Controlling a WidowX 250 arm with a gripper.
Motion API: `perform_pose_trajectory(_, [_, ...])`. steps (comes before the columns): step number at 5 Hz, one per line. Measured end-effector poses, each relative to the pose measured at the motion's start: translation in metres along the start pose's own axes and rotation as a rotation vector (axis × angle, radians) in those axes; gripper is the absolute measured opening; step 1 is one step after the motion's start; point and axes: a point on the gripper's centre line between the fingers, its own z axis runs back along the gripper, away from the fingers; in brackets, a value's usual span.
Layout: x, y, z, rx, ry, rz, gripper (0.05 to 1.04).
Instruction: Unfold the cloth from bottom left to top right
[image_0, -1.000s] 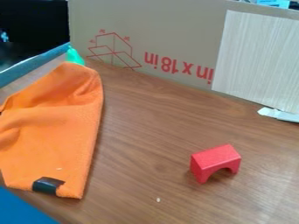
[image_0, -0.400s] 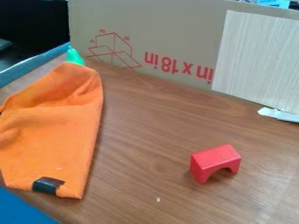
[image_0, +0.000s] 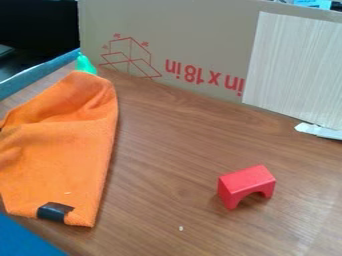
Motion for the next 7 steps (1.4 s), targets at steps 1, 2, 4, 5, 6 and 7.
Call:
perform_pose_trajectory(1, [-0.003, -0.003, -0.007, -0.022, -0.045, 0.018, 1.001])
perform_pose_trajectory(2, [-0.001, -0.006, -0.006, -0.054, -0.060, 0.029, 1.001])
perform_pose_trajectory(4, [-0.002, -0.003, -0.016, -0.032, -0.042, 0.004, 1.001])
perform_pose_trajectory(5, [-0.001, -0.002, -0.023, -0.010, -0.038, 0.008, 1.000])
perform_pose_trajectory(6, [0.000, -0.001, -0.026, 0.012, -0.042, -0.003, 0.945])
perform_pose_trajectory(7, [-0.001, -0.003, -0.027, 0.012, -0.044, 0.013, 0.662])
